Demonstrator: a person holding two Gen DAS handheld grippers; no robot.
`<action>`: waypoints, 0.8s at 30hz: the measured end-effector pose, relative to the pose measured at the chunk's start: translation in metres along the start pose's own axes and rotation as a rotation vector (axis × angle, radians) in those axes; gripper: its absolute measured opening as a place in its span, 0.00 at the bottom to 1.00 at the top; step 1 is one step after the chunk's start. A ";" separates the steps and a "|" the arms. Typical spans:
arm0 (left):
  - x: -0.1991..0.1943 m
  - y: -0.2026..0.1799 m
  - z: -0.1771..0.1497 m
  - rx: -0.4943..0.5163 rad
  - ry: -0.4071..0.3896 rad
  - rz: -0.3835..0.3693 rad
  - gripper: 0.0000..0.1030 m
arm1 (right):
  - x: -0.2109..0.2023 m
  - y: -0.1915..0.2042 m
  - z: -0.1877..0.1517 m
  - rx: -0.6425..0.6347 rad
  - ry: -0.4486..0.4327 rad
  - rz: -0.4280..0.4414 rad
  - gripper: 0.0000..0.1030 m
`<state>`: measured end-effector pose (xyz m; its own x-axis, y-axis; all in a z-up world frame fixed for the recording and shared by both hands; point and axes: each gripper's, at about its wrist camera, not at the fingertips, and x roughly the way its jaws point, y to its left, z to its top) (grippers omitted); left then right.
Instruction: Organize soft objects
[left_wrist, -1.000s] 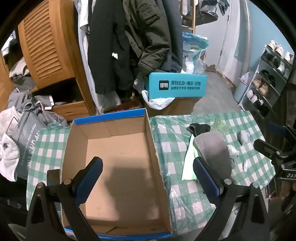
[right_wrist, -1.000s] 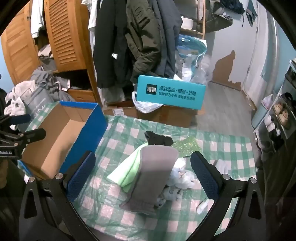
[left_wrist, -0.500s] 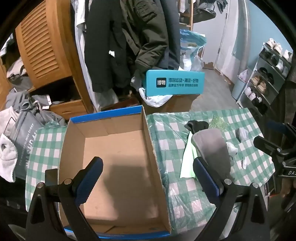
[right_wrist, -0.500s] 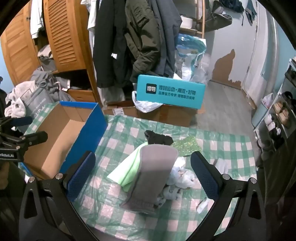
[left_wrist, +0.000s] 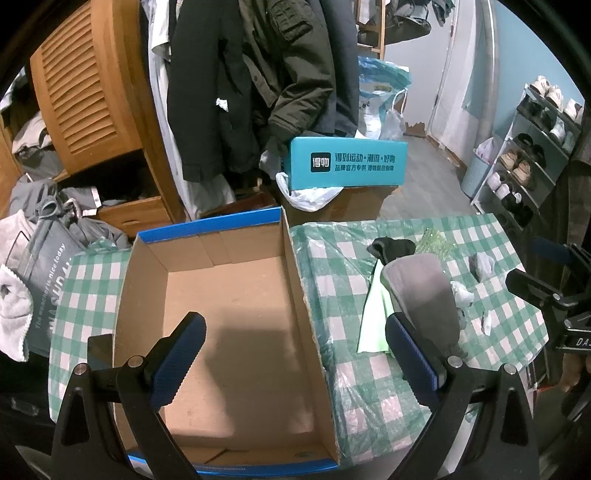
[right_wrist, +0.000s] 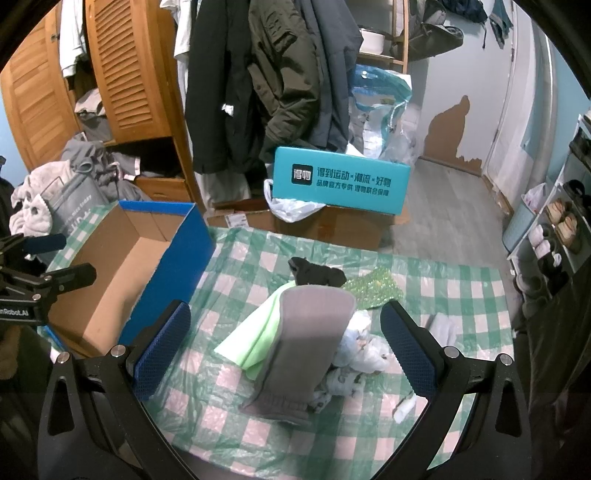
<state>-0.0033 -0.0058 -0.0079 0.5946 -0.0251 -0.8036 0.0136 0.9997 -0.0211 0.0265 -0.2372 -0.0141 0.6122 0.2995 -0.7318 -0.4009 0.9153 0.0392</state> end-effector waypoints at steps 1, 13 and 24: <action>0.000 0.000 -0.001 0.000 0.001 0.000 0.96 | 0.000 0.000 0.000 0.000 0.000 0.001 0.98; 0.001 -0.001 -0.001 -0.001 0.004 -0.001 0.96 | 0.001 -0.001 -0.001 0.001 0.002 0.001 0.98; 0.002 -0.002 -0.002 -0.001 0.006 -0.001 0.96 | 0.000 -0.002 -0.002 0.003 0.003 0.002 0.98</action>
<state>-0.0038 -0.0076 -0.0106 0.5896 -0.0256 -0.8073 0.0133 0.9997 -0.0220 0.0261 -0.2394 -0.0153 0.6091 0.3005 -0.7340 -0.4001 0.9155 0.0429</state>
